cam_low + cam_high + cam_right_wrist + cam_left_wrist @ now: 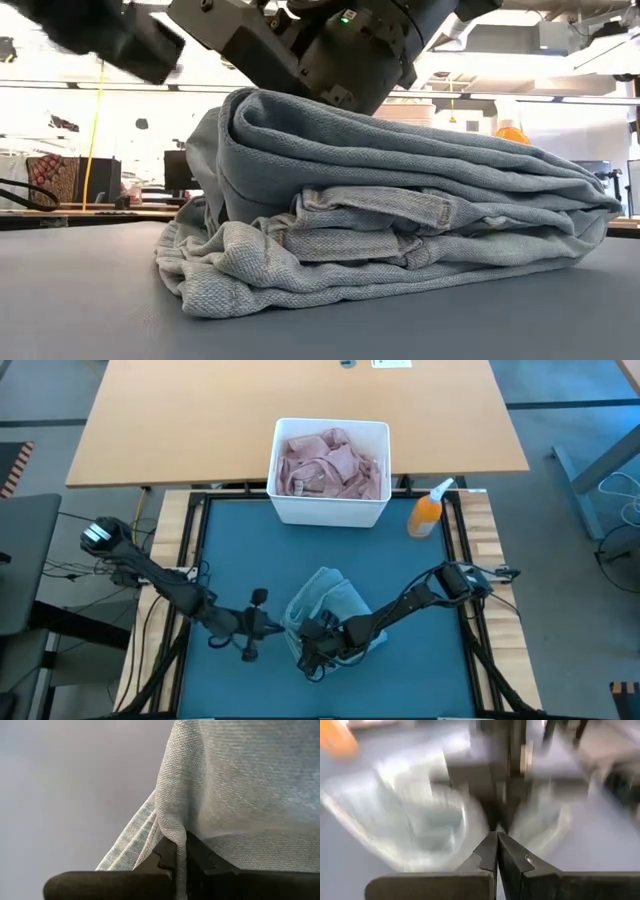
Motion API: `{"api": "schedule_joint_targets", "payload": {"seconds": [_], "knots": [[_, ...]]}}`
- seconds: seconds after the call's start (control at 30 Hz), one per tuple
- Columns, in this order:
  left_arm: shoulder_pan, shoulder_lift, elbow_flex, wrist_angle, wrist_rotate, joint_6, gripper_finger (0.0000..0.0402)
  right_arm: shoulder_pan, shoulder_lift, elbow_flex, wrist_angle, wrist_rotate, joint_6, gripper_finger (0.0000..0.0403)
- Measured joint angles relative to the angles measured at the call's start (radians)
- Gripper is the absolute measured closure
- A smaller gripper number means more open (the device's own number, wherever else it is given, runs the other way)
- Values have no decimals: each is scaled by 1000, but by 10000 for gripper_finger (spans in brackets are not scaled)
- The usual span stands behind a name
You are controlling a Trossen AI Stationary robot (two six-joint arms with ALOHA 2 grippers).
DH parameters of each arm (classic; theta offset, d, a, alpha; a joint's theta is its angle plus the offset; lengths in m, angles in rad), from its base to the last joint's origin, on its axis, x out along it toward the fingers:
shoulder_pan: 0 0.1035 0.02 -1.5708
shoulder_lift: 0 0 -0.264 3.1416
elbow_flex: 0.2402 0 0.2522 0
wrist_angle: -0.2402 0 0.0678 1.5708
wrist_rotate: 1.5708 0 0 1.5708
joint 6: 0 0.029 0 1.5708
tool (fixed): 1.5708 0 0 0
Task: Fold Laundry from Bin
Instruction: Fold the blue pants
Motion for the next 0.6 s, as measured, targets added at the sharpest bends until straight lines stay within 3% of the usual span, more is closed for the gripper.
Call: {"api": "schedule_joint_targets", "payload": {"seconds": [0.17,0.33,0.6], "knots": [[52,16,-38,44,-38,35,402,0,0,0,0,1,-6,366],[95,45,-39,57,117,65,389,0,0,-1,5,2,-20,352],[108,44,-21,111,114,132,285,-1,0,-1,7,4,-16,347]]}}
